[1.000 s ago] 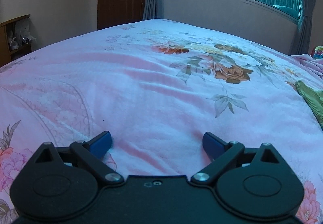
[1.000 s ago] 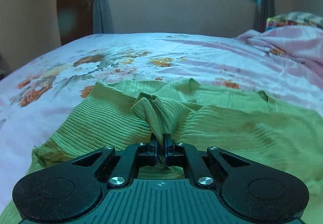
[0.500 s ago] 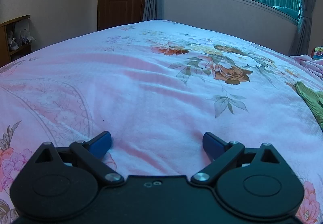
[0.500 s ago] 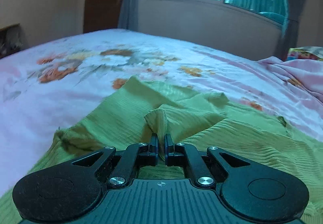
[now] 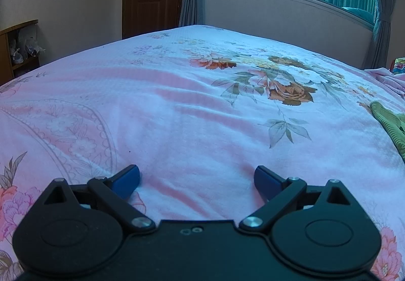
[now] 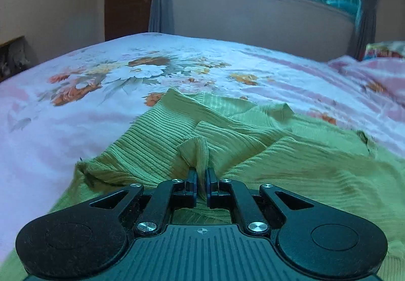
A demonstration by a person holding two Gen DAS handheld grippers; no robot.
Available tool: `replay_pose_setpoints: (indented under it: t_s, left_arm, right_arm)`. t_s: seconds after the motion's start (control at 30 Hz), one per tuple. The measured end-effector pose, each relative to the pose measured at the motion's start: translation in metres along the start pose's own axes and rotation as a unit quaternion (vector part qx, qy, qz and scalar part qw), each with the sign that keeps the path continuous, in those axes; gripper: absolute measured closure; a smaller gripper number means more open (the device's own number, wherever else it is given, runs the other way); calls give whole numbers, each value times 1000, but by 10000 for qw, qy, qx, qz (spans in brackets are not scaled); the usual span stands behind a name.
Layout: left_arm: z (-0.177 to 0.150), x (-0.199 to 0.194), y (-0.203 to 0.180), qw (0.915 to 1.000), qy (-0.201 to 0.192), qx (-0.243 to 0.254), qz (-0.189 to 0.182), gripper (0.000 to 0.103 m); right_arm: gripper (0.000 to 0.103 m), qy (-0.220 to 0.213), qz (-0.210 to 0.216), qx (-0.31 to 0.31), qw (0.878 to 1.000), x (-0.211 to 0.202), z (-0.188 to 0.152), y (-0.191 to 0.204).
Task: Fold small clothes
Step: 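Lay the held sleeve across the folded body with the right gripper and open, then grasp the folded sweater edge with the left gripper and straighten it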
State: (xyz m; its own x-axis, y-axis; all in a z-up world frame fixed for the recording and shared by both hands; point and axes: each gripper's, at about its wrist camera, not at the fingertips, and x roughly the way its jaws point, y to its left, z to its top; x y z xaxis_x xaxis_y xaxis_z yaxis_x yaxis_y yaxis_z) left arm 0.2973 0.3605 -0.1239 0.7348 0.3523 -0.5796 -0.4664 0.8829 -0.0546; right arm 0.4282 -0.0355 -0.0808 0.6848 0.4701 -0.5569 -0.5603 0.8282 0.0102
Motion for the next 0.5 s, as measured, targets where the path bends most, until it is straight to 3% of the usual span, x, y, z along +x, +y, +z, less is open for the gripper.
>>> replay_pose_setpoints:
  t_s: [0.03,0.07,0.1,0.17,0.23,0.3,0.37,0.47,0.5]
  left_arm:
    - [0,0,0,10000,2,4,3,6]
    - [0,0,1,10000,4,-2,-2,6]
    - [0,0,1,10000,12,-10,-6,6]
    - [2,1,-2,10000,79,37,28,7]
    - [8,-6,-10,9999,39,81,46,10]
    - [18,-24,-29,9977,-272,-193,-592,10]
    - [29,-35,-74,9923,-371,-93,-1176,10]
    - [41,-36,-161,9700,-142,2,-2428,11]
    - [44,-32,-188,9608,1,-31,-2773,18]
  right_arm:
    - [57,-34,122,28,9999,-7,0,-2]
    - [19,-204,198,26,9996,-19,-1,-4]
    - [13,-459,211,17,9987,-33,-2,-7]
    - [14,-801,354,143,9961,-63,-7,-22]
    - [24,-986,331,330,9940,-90,-12,-45]
    - [47,-1152,-38,497,9921,-119,-19,-74]
    - [54,-1233,-566,747,9879,-143,-32,-109]
    - [61,-1154,-1351,1138,9775,-166,-51,-161]
    - [71,-1079,-1518,1272,9743,-171,-57,-176]
